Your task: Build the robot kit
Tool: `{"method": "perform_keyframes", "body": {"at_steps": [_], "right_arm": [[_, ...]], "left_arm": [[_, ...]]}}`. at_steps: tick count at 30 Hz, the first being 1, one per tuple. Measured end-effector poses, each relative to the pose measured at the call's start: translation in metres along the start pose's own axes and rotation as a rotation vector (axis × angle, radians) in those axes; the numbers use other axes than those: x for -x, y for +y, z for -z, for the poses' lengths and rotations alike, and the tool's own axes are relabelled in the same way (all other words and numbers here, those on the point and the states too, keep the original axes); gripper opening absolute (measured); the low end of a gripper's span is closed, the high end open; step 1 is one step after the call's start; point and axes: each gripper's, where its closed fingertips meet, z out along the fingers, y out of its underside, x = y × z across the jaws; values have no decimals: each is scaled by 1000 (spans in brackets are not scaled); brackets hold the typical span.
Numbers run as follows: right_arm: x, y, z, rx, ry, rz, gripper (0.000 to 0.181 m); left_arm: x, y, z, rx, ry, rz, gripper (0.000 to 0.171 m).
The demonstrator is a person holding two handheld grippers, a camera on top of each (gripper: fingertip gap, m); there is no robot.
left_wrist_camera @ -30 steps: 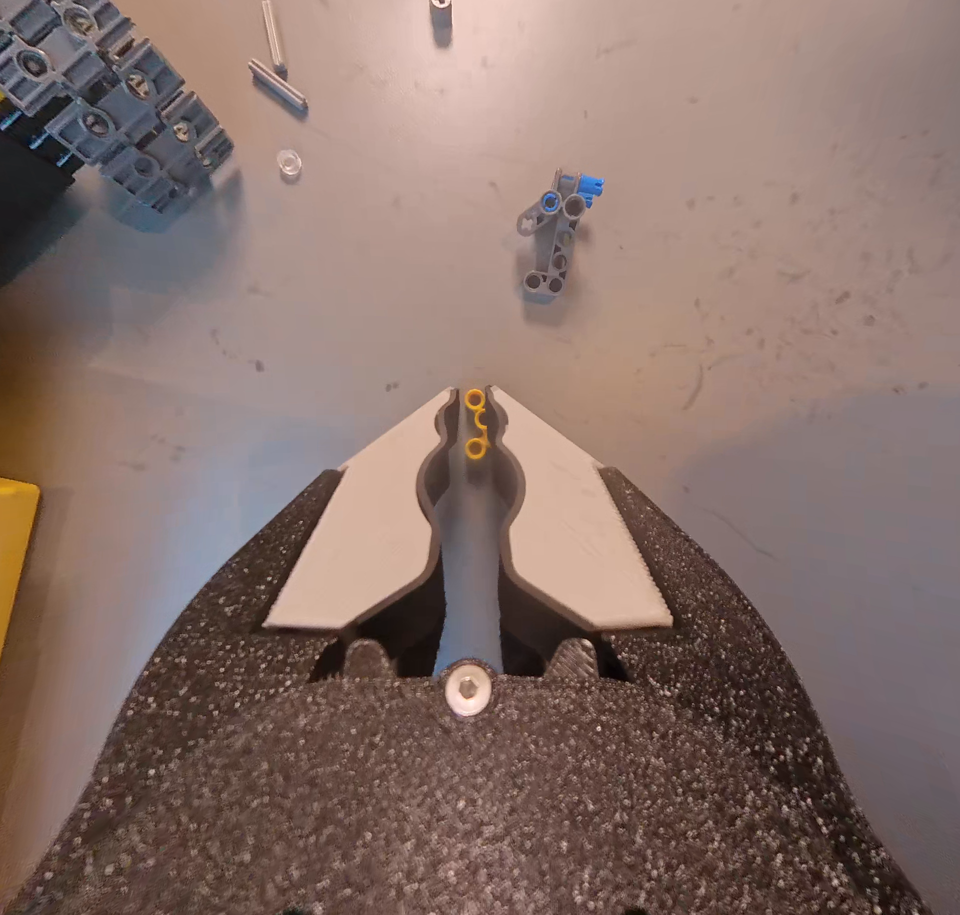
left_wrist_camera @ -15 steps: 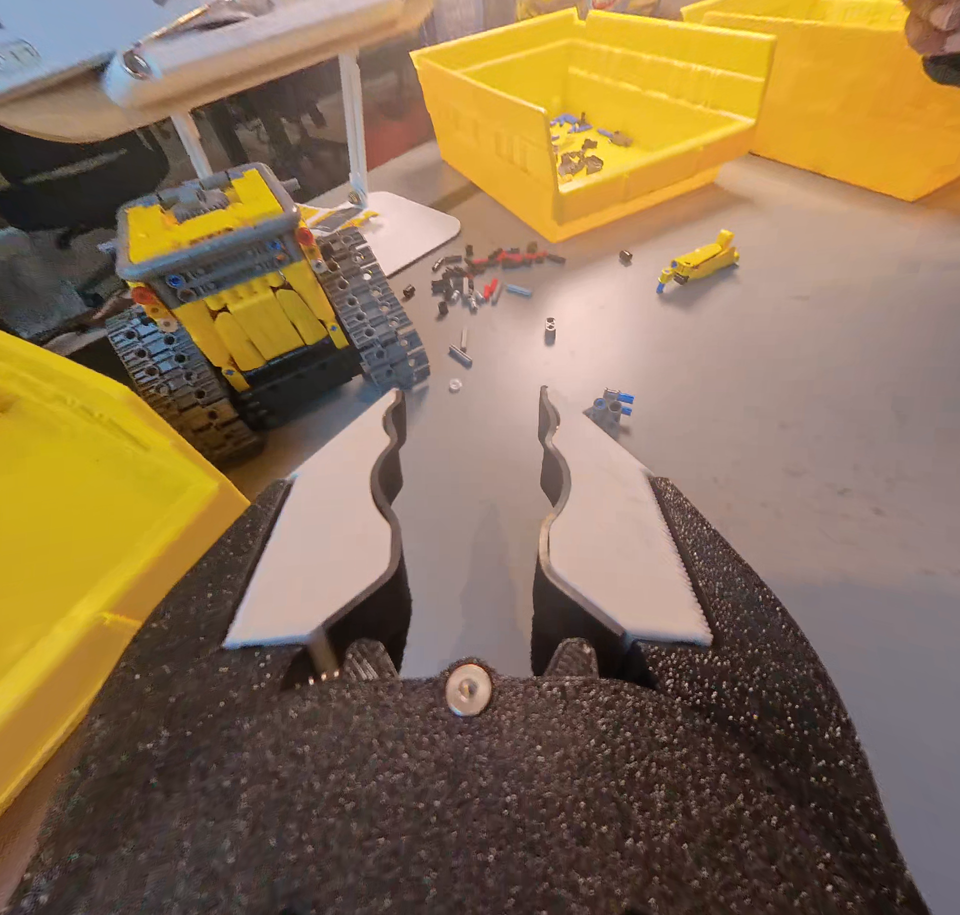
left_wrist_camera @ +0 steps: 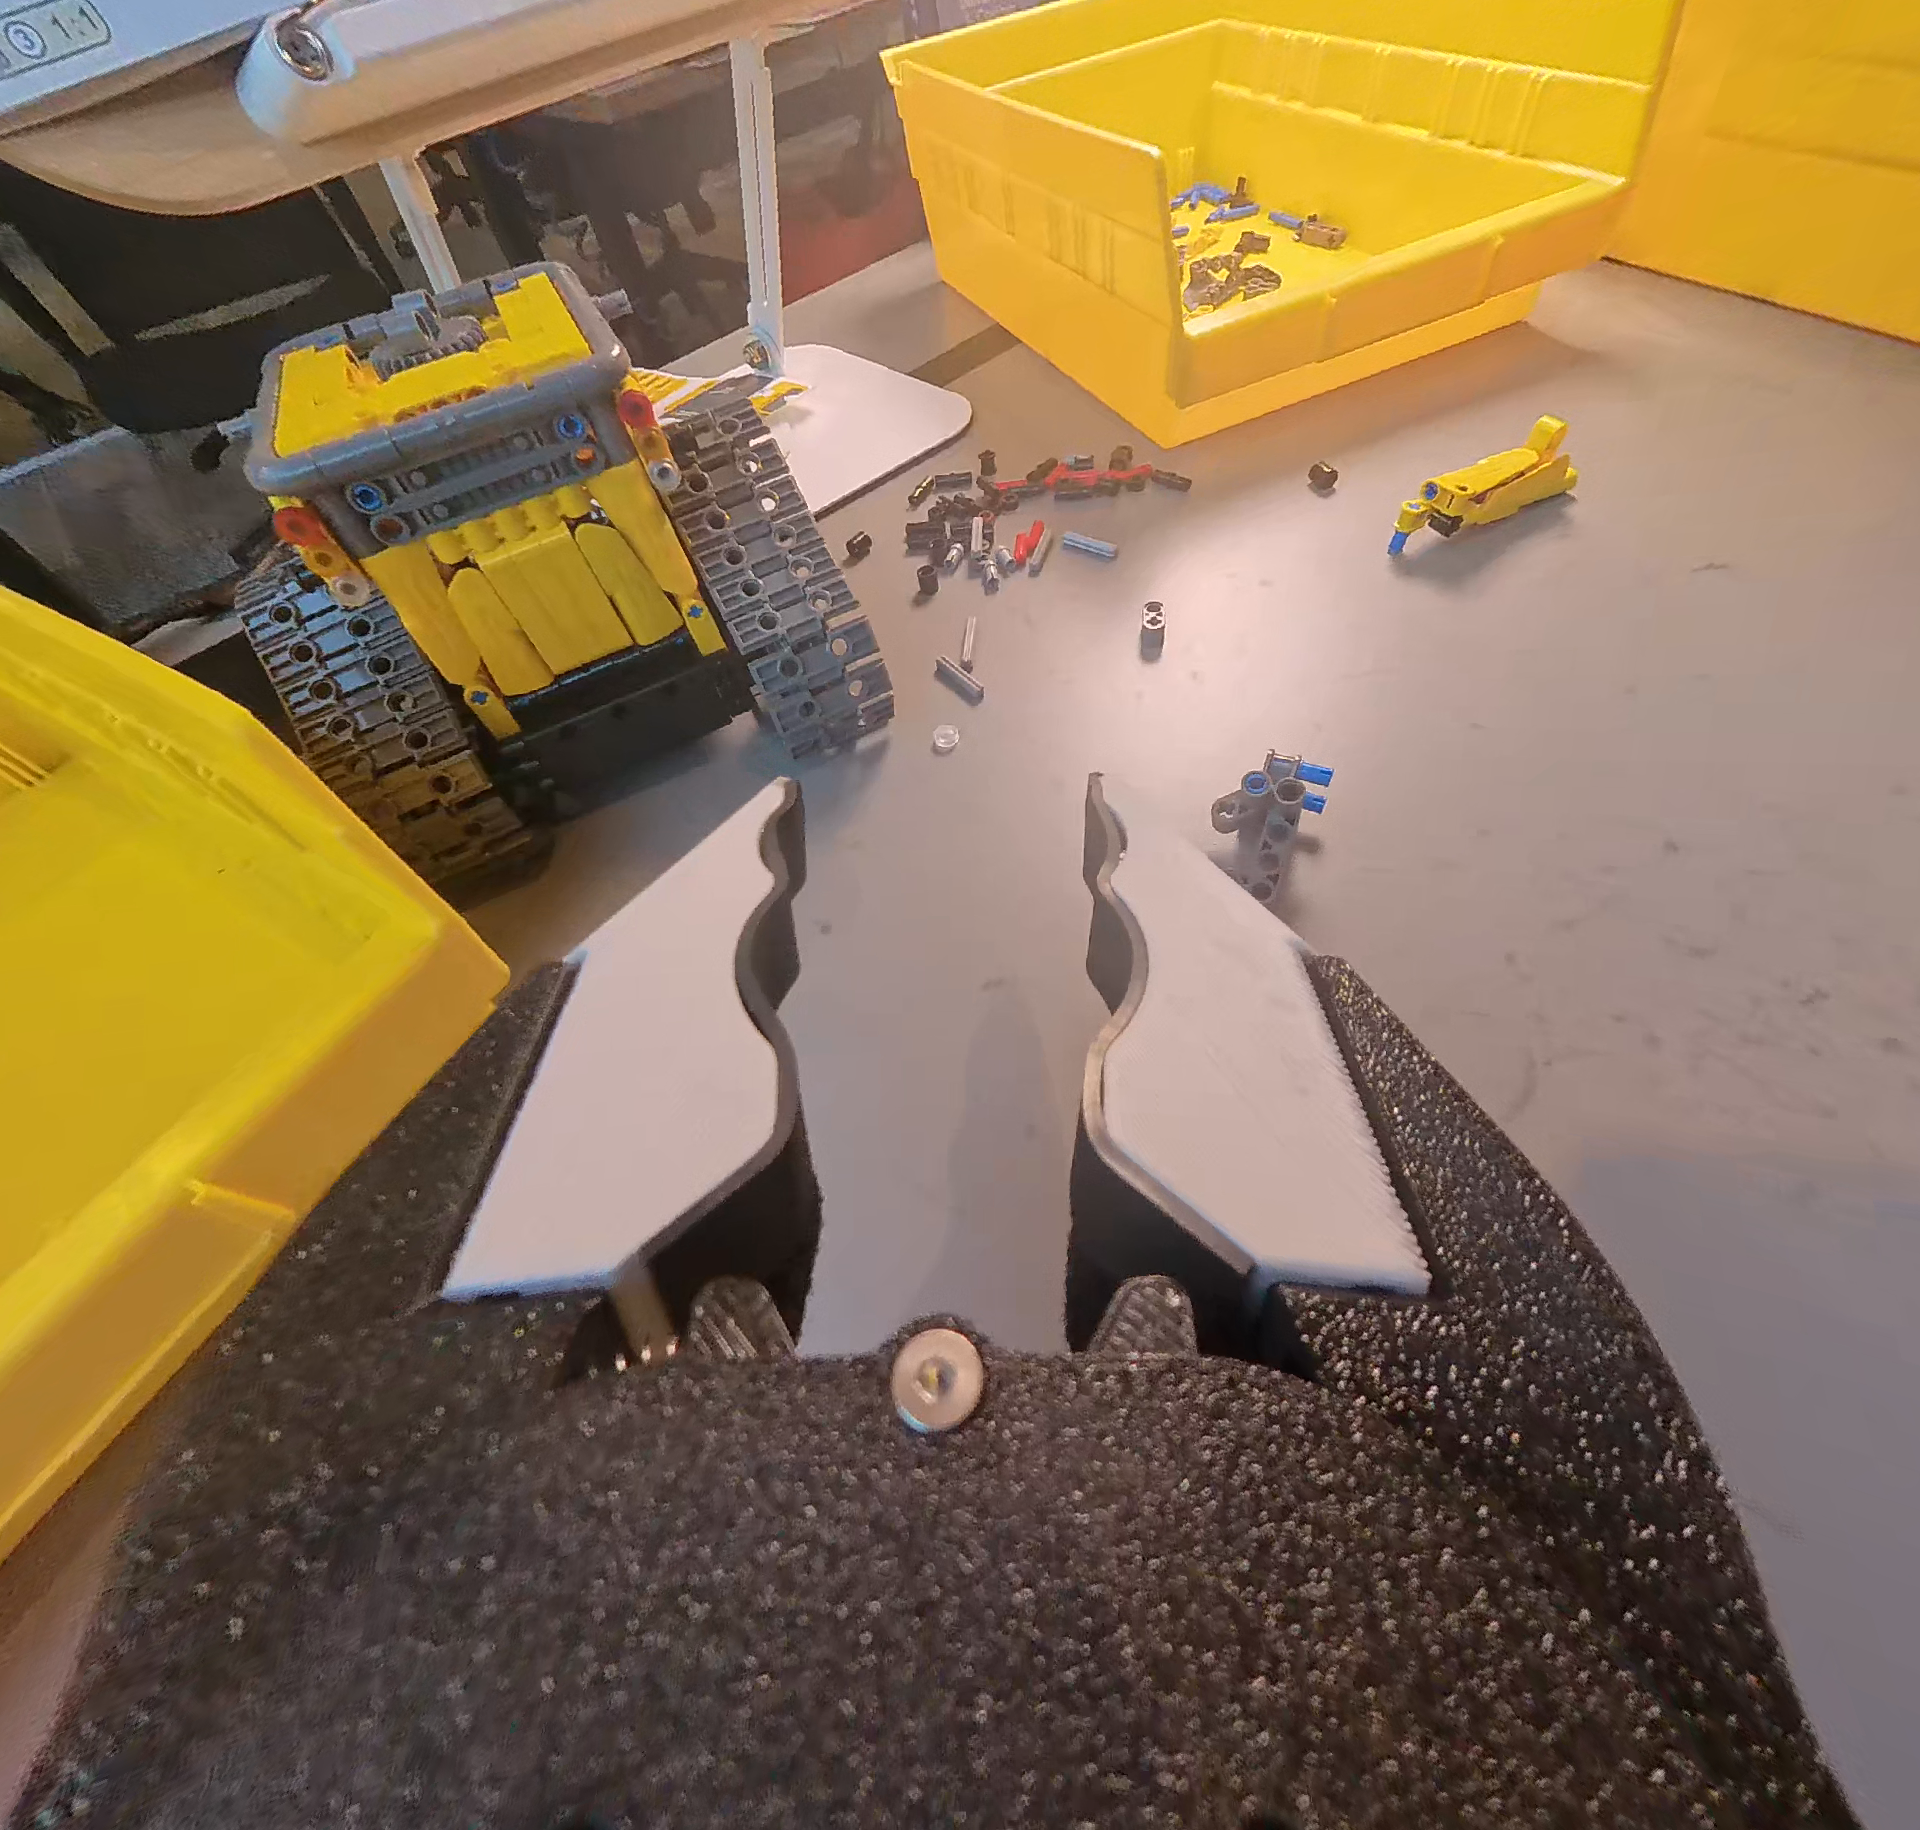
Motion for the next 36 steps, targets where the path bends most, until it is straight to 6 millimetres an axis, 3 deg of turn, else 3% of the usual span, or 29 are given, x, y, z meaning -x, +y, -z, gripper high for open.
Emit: {"method": "perform_keyframes", "body": {"at_steps": [4,7,12,15,21,30,33,36], "right_arm": [[19,19,-63,277,-157,78,17],[28,52,-106,563,-225,167,18],[22,85,-152,824,-199,205,17],[17,101,-163,933,-160,161,16],[11,112,-172,1051,-99,81,14],[14,123,-180,1085,-93,29,8],[11,117,-180,1062,-88,43,8],[16,84,-174,930,-129,52,8]], "left_arm": [[-2,4,-6,15,13,26,51],[-3,6,-8,34,9,14,51],[-3,8,-2,35,-5,-14,48],[-2,7,-1,27,5,-3,47],[-4,8,1,24,27,1,46],[-4,10,1,28,40,9,45],[-4,11,1,34,44,13,45],[-5,11,1,38,45,11,45]]}}
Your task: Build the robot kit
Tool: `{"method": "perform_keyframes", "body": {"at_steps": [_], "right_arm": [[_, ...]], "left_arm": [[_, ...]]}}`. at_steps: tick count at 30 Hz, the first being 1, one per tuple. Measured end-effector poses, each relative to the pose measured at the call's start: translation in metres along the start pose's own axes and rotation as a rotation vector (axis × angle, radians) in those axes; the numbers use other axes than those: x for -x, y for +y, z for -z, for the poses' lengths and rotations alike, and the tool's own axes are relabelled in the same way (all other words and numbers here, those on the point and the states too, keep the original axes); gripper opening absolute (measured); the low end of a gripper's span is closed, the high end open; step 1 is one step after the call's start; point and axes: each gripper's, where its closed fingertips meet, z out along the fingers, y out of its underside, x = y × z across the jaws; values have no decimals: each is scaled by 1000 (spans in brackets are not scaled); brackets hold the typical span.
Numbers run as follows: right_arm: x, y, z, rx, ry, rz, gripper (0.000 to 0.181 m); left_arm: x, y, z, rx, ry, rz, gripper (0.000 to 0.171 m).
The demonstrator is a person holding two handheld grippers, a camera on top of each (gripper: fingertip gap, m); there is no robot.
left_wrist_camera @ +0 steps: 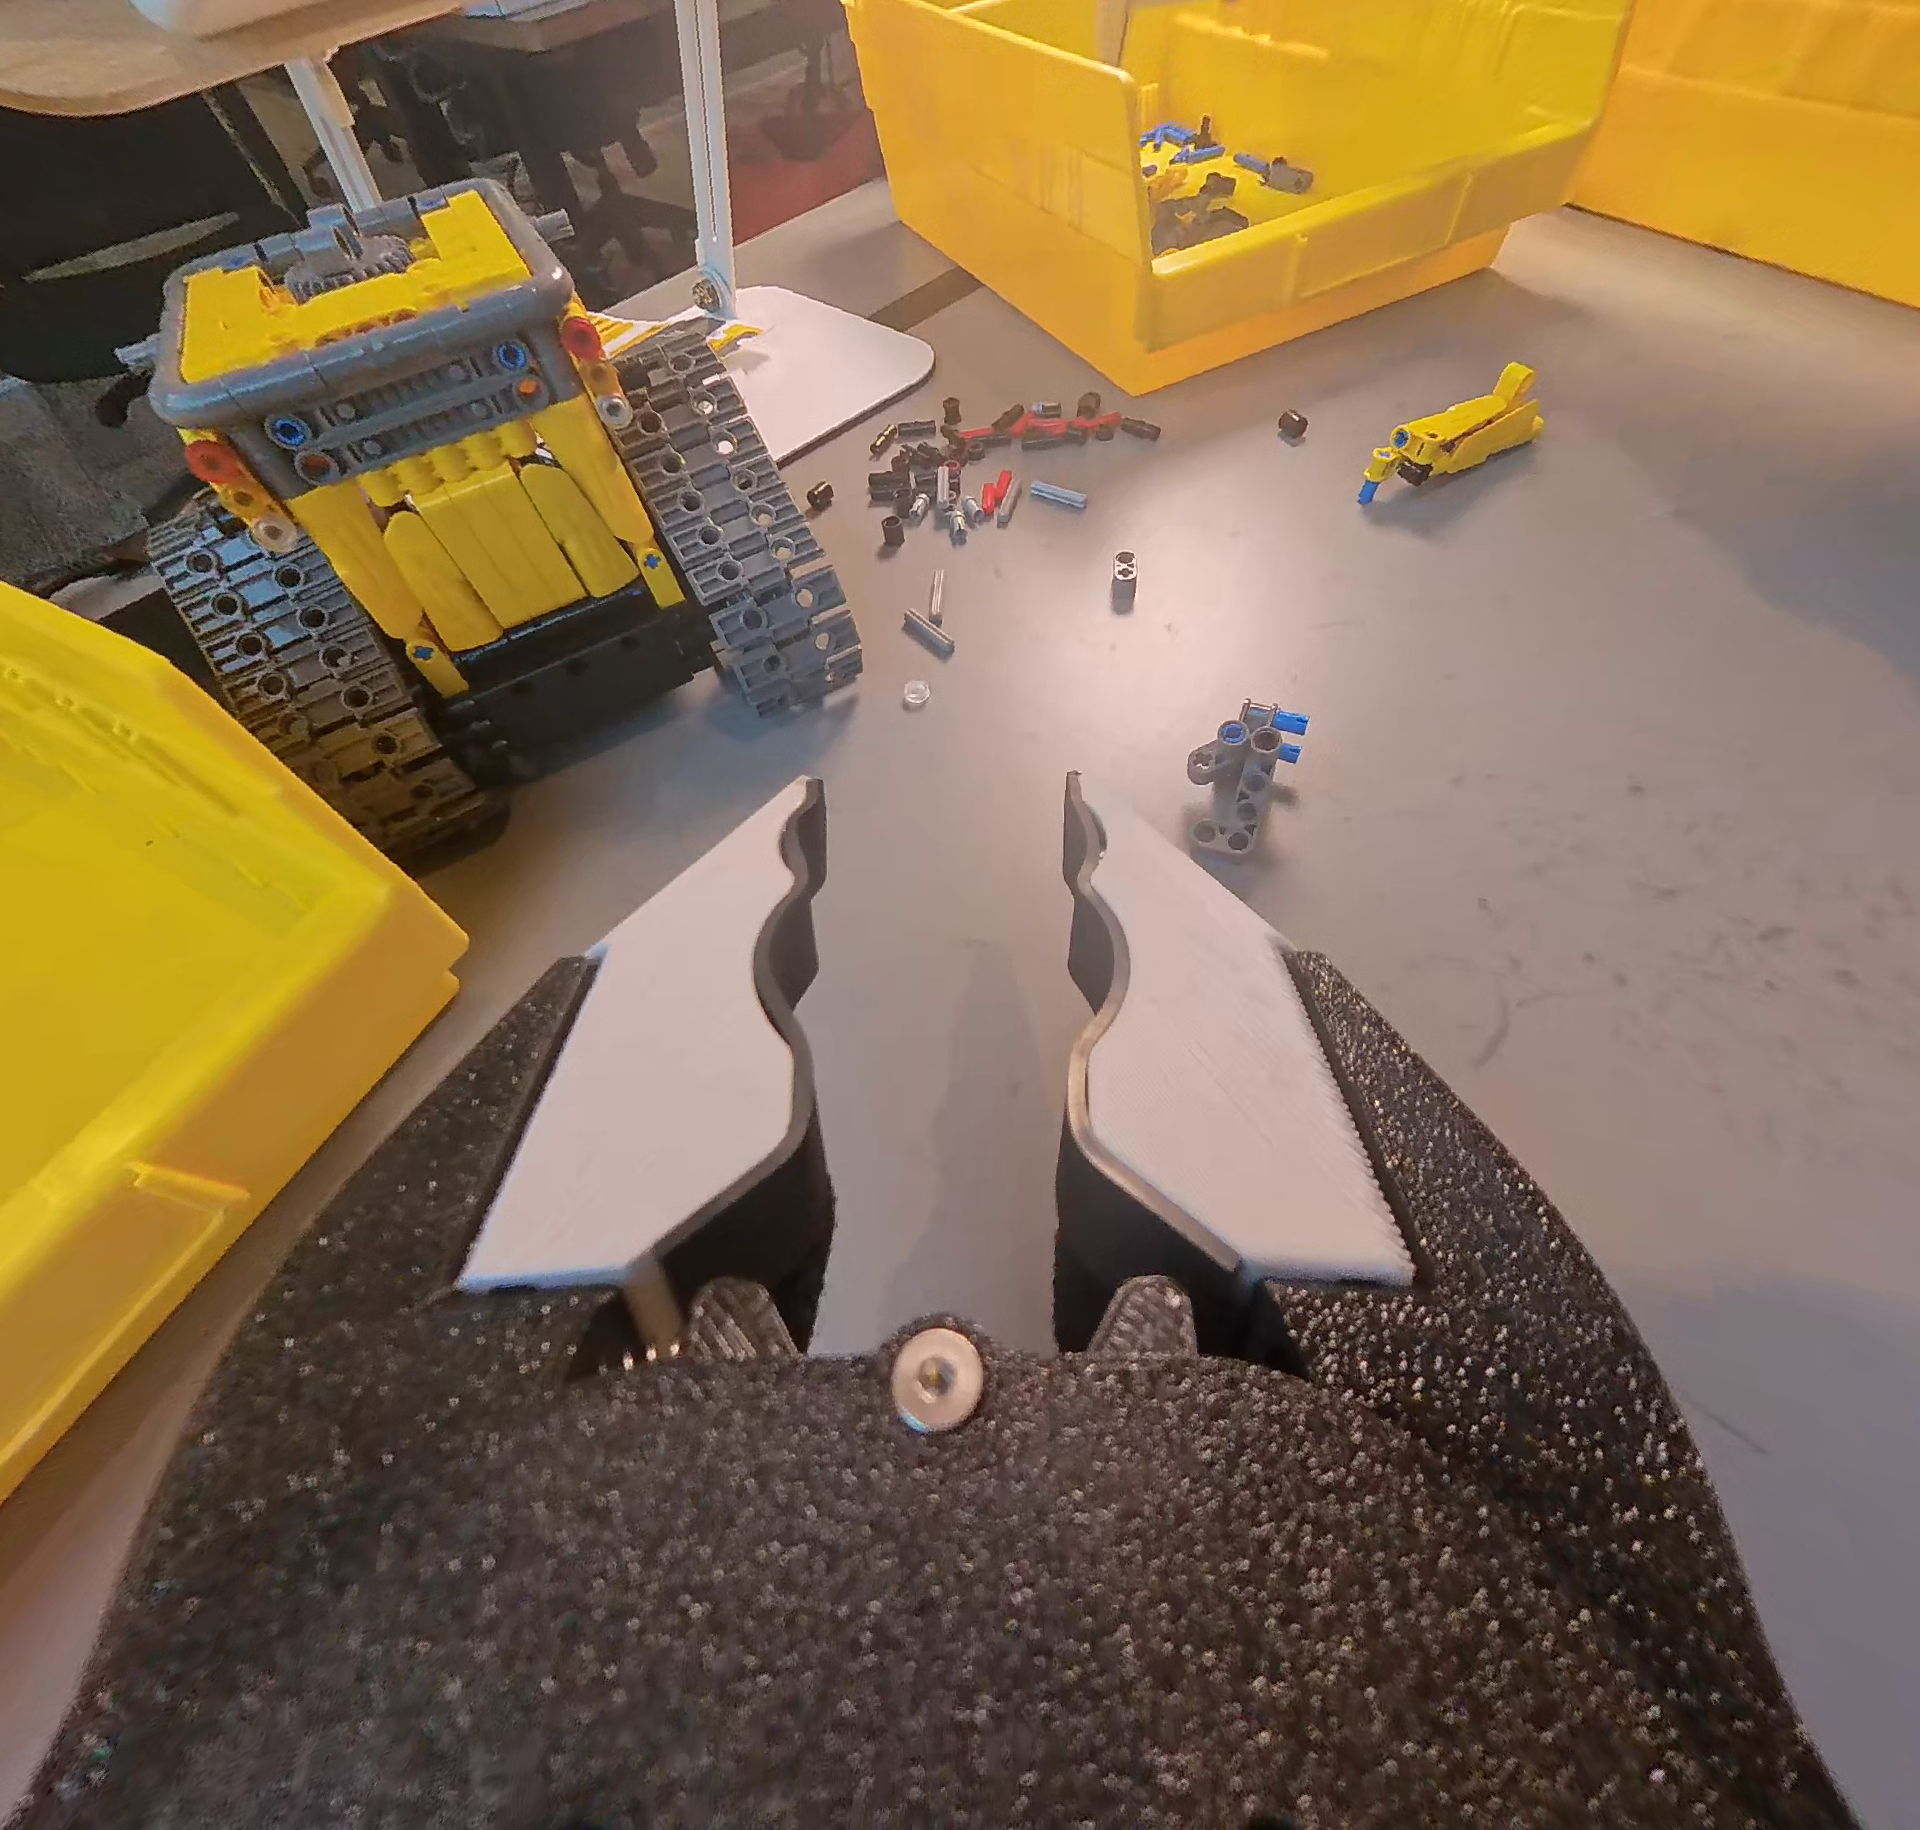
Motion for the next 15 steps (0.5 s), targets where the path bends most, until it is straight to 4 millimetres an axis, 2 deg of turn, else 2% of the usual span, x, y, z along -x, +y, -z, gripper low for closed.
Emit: {"method": "perform_keyframes", "body": {"at_steps": [3,6,8,10,12,15], "right_arm": [[18,1,49,-144,-42,62,8],[52,25,102,-263,-45,189,8],[102,40,137,-391,-62,359,8],[171,62,159,-508,-124,541,8],[240,92,157,-548,-182,699,8],[322,131,120,-511,-236,856,8]], "left_arm": [[-1,0,1,10,1,-5,45],[-1,0,2,17,7,-6,45],[-2,1,2,27,16,-3,45],[-2,3,1,38,21,0,45],[-4,5,-1,49,26,2,45],[-7,7,-2,65,26,-17,45]]}}
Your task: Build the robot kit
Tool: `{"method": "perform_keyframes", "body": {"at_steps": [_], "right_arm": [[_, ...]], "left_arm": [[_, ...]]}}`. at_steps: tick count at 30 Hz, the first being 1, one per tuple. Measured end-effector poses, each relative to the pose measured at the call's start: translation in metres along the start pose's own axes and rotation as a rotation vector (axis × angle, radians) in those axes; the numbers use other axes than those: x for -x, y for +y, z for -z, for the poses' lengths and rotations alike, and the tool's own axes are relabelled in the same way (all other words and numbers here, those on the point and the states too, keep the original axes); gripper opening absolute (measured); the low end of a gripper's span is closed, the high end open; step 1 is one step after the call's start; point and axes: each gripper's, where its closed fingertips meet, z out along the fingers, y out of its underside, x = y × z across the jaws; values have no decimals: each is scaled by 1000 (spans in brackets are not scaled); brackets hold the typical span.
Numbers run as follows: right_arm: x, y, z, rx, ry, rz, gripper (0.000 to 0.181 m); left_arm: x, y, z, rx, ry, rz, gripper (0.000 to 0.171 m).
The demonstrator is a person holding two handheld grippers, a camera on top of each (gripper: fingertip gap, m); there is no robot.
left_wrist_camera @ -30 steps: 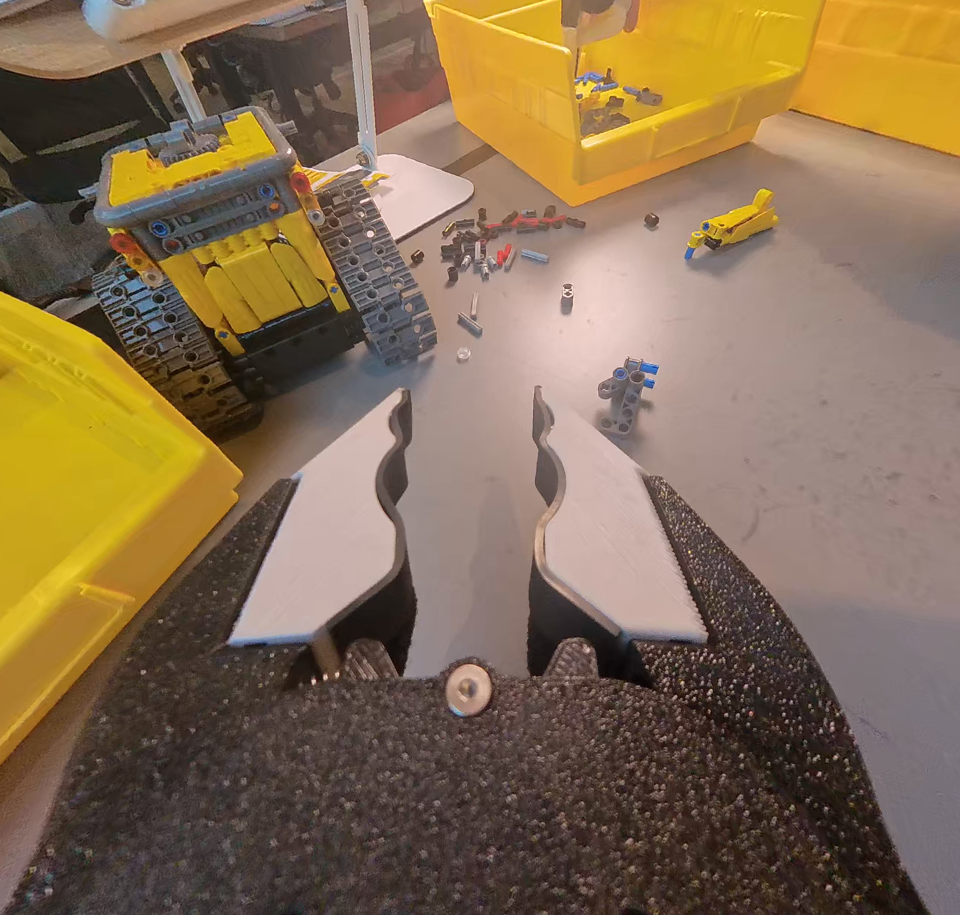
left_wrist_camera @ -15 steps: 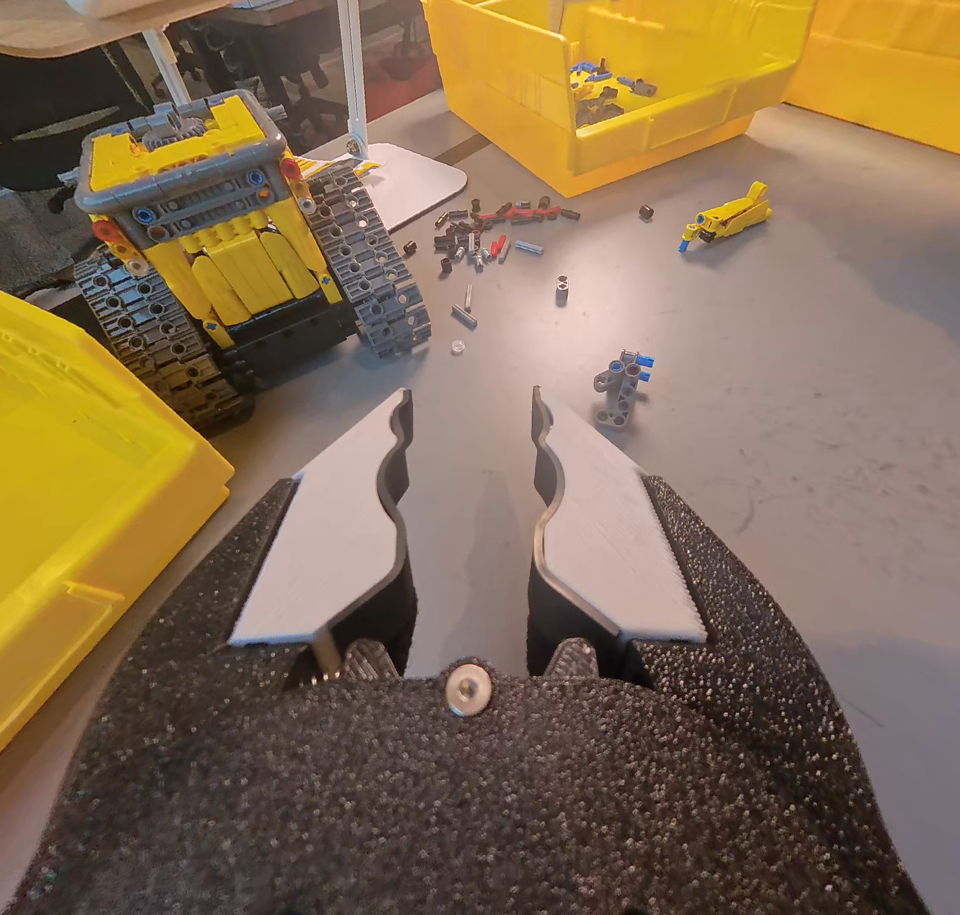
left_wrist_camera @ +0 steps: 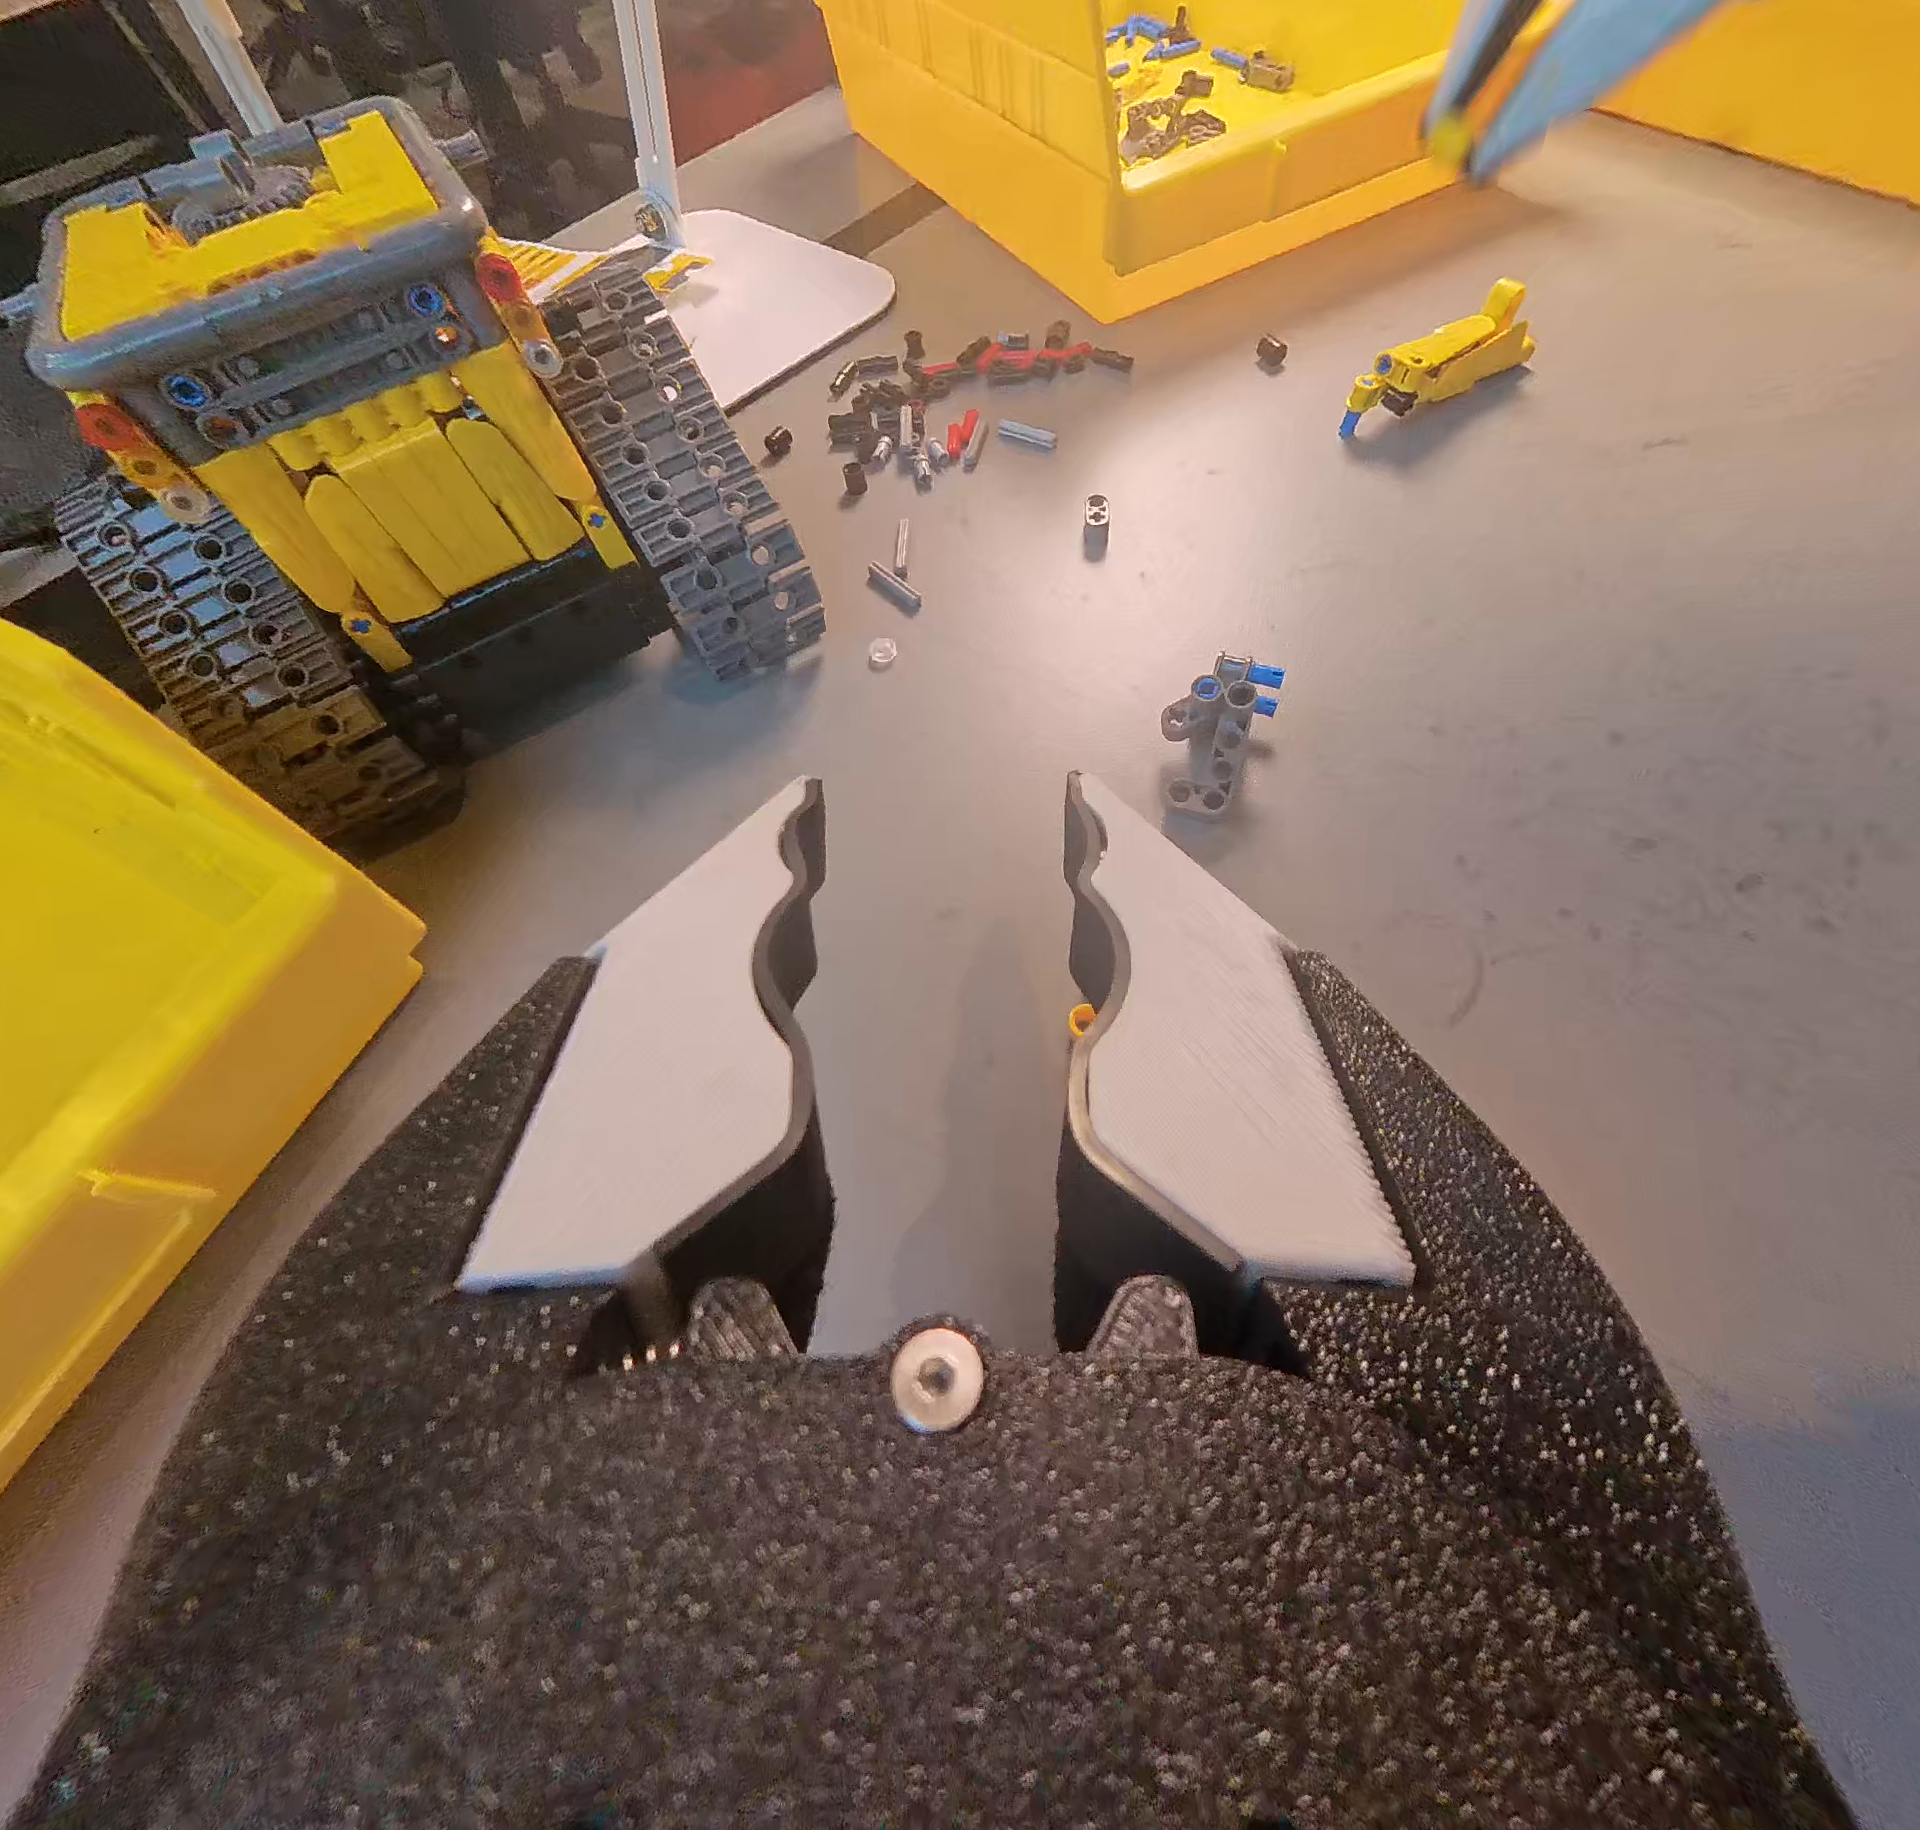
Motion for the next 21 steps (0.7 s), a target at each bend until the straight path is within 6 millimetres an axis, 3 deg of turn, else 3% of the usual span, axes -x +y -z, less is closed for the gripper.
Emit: {"method": "perform_keyframes", "body": {"at_steps": [3,6,21], "right_arm": [[48,-3,-51,23,-54,69,8],[68,-8,-79,34,-84,94,8],[72,-11,-87,-4,-162,10,10]], "left_arm": [[-3,4,-1,26,3,-16,47],[-3,5,-1,33,6,-5,47],[-1,13,-5,57,8,-9,46]]}}
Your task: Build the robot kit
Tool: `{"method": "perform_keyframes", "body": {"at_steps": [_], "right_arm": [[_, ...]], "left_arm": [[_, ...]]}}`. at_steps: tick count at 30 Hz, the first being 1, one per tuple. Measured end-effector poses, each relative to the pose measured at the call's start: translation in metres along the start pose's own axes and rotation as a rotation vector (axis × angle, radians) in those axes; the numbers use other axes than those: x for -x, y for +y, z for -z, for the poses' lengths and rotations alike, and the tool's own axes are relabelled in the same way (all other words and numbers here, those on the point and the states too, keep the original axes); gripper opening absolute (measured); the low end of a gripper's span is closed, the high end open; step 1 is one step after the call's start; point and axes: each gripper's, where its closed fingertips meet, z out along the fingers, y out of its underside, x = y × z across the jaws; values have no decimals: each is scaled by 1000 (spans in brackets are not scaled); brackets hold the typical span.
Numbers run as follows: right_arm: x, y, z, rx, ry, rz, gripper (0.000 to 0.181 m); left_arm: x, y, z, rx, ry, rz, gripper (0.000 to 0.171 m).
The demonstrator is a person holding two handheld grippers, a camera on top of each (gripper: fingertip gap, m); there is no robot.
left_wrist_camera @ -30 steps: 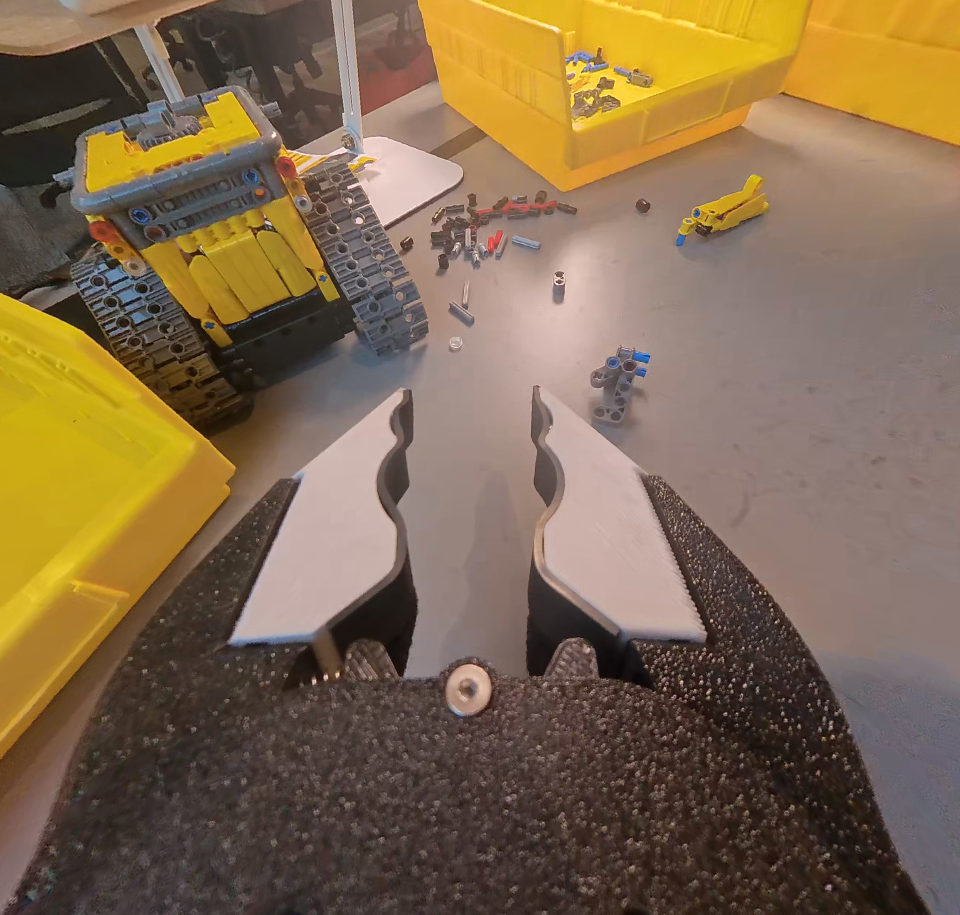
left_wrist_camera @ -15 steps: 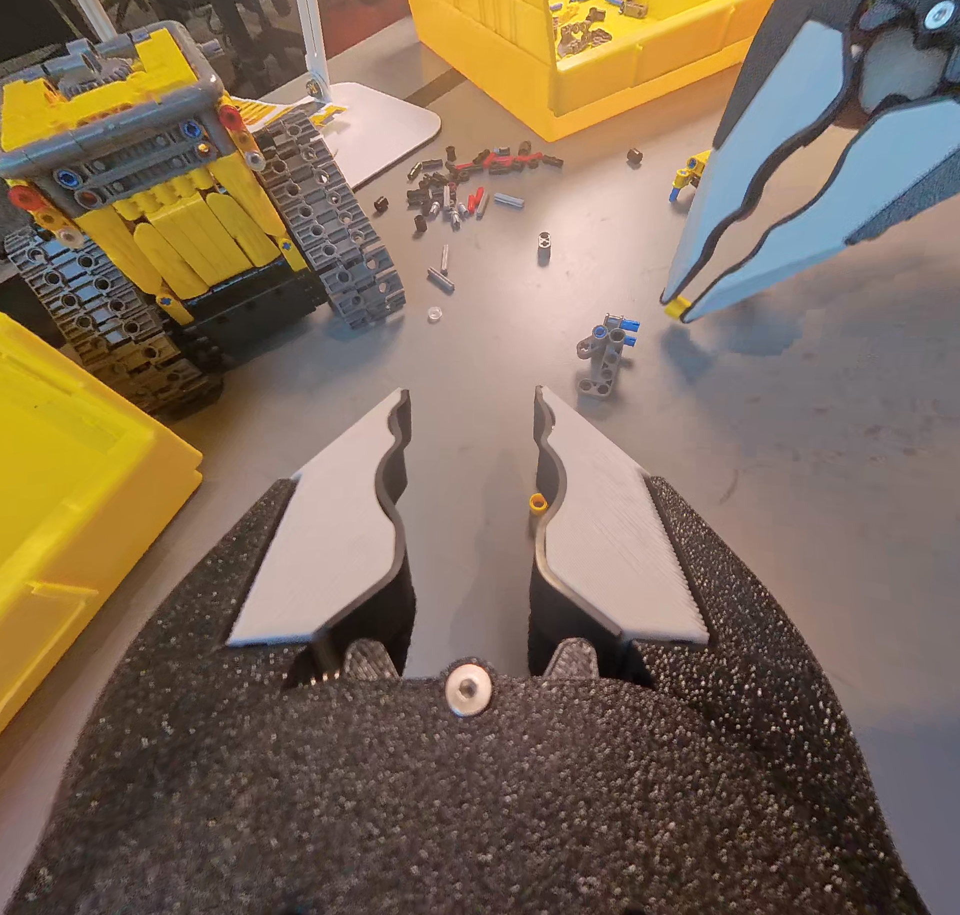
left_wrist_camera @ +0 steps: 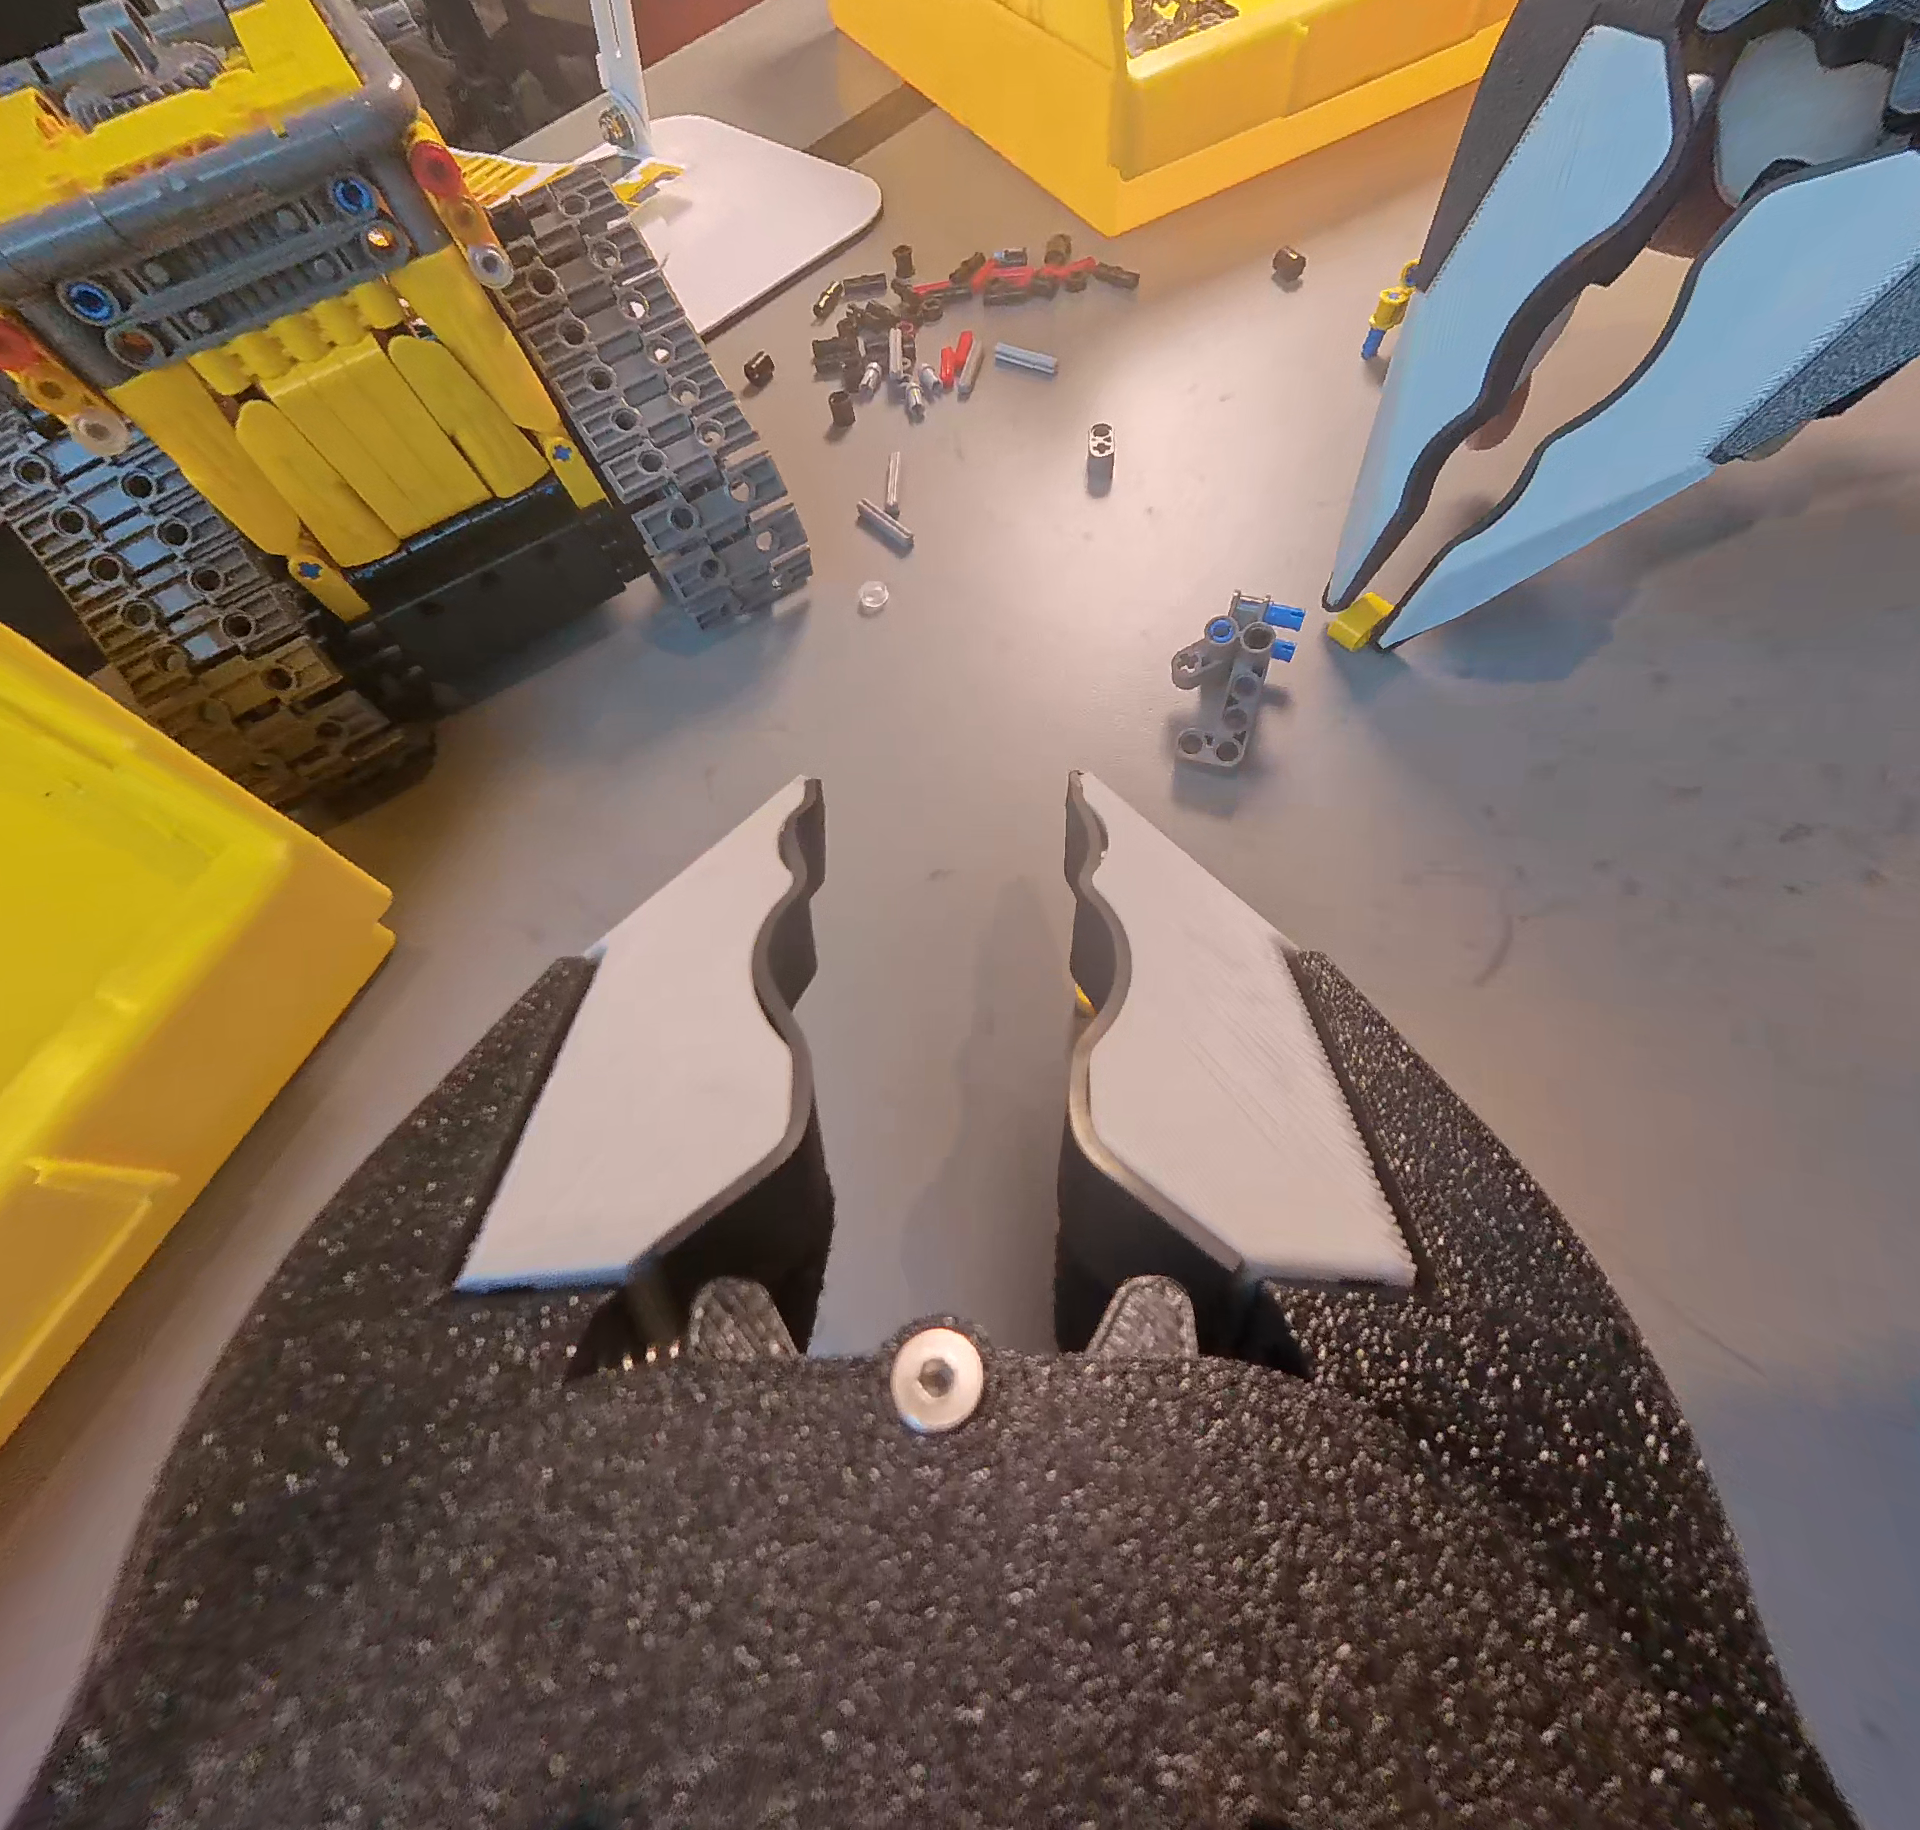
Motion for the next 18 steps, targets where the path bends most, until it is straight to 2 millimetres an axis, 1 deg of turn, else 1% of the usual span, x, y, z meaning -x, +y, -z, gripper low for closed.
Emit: {"method": "perform_keyframes", "body": {"at_steps": [5,8,11,14,16,18], "right_arm": [[-2,-2,2,-21,7,-4,15],[-7,-16,15,-117,26,-24,18],[-22,-38,42,-290,88,-40,22],[-42,-56,75,-487,174,-101,26],[-53,-62,96,-608,220,-154,30],[-64,-62,113,-702,274,-205,37]], "left_arm": [[1,-1,0,-4,-7,0,46],[2,-2,1,-13,-12,0,45],[1,-7,3,-41,-11,2,44],[1,-21,9,-123,-13,-1,41],[3,-29,15,-174,-22,2,42],[7,-35,20,-212,-42,8,41]]}}
